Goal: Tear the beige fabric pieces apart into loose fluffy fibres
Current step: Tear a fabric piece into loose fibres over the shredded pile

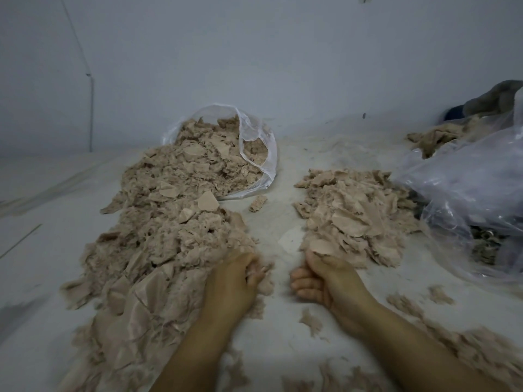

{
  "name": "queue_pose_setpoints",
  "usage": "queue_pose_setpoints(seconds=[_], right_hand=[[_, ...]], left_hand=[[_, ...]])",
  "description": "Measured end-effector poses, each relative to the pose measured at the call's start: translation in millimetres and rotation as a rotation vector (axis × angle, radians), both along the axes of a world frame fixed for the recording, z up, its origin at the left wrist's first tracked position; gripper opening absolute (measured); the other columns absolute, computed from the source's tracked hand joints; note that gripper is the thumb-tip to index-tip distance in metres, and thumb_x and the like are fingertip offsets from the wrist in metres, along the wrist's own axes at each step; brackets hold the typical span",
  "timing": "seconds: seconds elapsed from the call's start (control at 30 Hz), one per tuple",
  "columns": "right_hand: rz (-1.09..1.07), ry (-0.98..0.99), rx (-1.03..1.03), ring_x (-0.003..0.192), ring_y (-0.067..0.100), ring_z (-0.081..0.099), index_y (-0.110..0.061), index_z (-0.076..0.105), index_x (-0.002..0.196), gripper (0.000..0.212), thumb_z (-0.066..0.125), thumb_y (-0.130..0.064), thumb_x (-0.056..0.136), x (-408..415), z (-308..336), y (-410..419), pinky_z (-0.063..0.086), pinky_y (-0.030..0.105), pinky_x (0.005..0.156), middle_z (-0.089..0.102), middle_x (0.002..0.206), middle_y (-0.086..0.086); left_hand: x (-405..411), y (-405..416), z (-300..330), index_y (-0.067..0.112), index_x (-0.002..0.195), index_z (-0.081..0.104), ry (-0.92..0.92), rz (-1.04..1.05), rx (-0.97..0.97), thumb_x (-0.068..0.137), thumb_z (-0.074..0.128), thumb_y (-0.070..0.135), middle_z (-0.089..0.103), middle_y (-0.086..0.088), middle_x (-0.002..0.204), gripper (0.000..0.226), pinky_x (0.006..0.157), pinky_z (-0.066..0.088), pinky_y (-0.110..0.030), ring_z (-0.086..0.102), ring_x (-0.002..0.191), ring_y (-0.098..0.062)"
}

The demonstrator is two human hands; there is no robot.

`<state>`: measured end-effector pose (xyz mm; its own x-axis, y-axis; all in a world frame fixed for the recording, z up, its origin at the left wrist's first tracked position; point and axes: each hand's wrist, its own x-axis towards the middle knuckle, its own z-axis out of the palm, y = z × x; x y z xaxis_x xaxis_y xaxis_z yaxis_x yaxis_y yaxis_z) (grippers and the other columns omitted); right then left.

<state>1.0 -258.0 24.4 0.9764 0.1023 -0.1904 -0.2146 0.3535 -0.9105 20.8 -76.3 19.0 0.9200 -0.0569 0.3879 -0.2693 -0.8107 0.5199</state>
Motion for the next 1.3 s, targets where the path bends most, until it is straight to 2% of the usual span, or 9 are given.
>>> queue_pose_setpoints(seconds=[0.13, 0.23, 0.37, 0.53, 0.63, 0.77, 1.07, 1.2, 1.3], right_hand=[[-0.138, -0.04, 0.069, 0.074, 0.027, 0.072, 0.002, 0.056, 0.101, 0.022, 0.051, -0.019, 0.097, 3.8, 0.6, 3.2, 0.059, 0.028, 0.058, 0.067, 0.084, 0.02], [-0.291, -0.055, 0.1, 0.075, 0.021, 0.072, -0.002, 0.054, 0.11, 0.015, 0.046, -0.009, 0.099, 9.5, 3.8, -8.9, 0.058, 0.024, 0.06, 0.071, 0.083, 0.015], [-0.16, -0.12, -0.239, 0.035, 0.016, 0.053, -0.002, 0.067, 0.101, 0.019, 0.053, -0.013, 0.096, 0.7, 3.2, -8.2, 0.042, 0.02, 0.034, 0.059, 0.049, 0.009], [0.063, -0.327, -0.611, 0.028, 0.009, 0.044, -0.025, 0.073, 0.095, 0.016, 0.057, -0.022, 0.095, -7.1, -0.5, -2.2, 0.036, 0.019, 0.035, 0.056, 0.042, -0.001], [0.078, -0.564, -0.794, 0.055, -0.007, 0.059, -0.031, 0.072, 0.1, 0.017, 0.062, -0.019, 0.092, -11.6, 0.9, -3.0, 0.041, 0.005, 0.057, 0.068, 0.063, -0.016], [0.341, -0.756, -1.11, 0.092, -0.005, 0.053, -0.028, 0.067, 0.117, 0.027, 0.06, -0.019, 0.093, -10.5, -4.7, -2.7, 0.038, 0.007, 0.084, 0.06, 0.107, -0.01], [-0.01, -0.543, -1.116, 0.141, 0.011, 0.025, -0.015, 0.054, 0.134, 0.039, 0.047, -0.005, 0.097, 14.0, -0.1, -33.4, 0.01, 0.002, 0.102, 0.033, 0.15, -0.005], [0.053, -0.564, -1.118, 0.132, 0.011, 0.042, -0.016, 0.064, 0.122, 0.034, 0.048, -0.002, 0.095, 11.9, -4.3, -30.4, 0.014, -0.009, 0.091, 0.052, 0.129, -0.012], [0.174, -0.521, -1.255, 0.137, 0.012, 0.033, -0.019, 0.06, 0.128, 0.033, 0.045, -0.012, 0.099, 14.8, -8.0, -23.4, 0.012, 0.0, 0.097, 0.044, 0.145, -0.004]], left_hand=[[-4.6, -1.3, 5.4, 0.019, 0.084, 0.074, -0.162, 0.006, -0.166, 0.086, 0.065, 0.021, 0.059, 0.006, 0.082, 0.009, 0.067, 0.038, -0.022, 0.055, 0.078, -0.012], [-2.0, 0.1, 3.6, 0.018, 0.088, 0.072, -0.188, -0.023, -0.062, 0.087, 0.065, 0.026, 0.056, 0.006, 0.083, 0.01, 0.066, 0.032, -0.02, 0.05, 0.084, -0.012], [-1.9, -0.2, 2.4, 0.018, 0.1, 0.067, -0.169, -0.016, 0.066, 0.085, 0.067, 0.034, 0.052, 0.006, 0.087, 0.022, 0.069, 0.035, -0.021, 0.047, 0.086, -0.011], [-9.2, -7.1, 5.4, 0.011, 0.098, 0.071, -0.258, -0.31, 0.011, 0.084, 0.067, 0.018, 0.065, 0.0, 0.091, 0.016, 0.079, 0.036, -0.007, 0.049, 0.086, -0.003], [-9.1, -9.7, 2.8, 0.01, 0.093, 0.071, -0.308, -0.367, 0.049, 0.08, 0.064, 0.009, 0.066, -0.002, 0.089, 0.015, 0.078, 0.038, -0.015, 0.048, 0.088, -0.008], [-0.7, 1.7, 5.8, 0.007, 0.094, 0.071, -0.394, -0.106, -0.025, 0.073, 0.073, -0.003, 0.067, -0.006, 0.095, 0.024, 0.083, 0.044, -0.032, 0.057, 0.093, -0.023], [3.0, 7.9, 15.2, 0.014, 0.127, 0.056, -0.101, -0.025, 0.109, 0.089, 0.06, 0.022, 0.053, -0.002, 0.129, 0.039, 0.105, 0.032, -0.034, 0.043, 0.122, -0.022], [5.4, 10.0, 26.8, 0.012, 0.097, 0.059, 0.055, 0.043, 0.392, 0.091, 0.054, 0.034, 0.055, -0.005, 0.106, 0.023, 0.085, 0.037, -0.031, 0.05, 0.105, -0.024], [3.5, 13.1, 26.5, 0.015, 0.069, 0.042, -0.02, -0.002, 0.196, 0.095, 0.05, 0.02, 0.048, 0.001, 0.074, 0.028, 0.059, 0.025, -0.028, 0.049, 0.075, -0.019]])
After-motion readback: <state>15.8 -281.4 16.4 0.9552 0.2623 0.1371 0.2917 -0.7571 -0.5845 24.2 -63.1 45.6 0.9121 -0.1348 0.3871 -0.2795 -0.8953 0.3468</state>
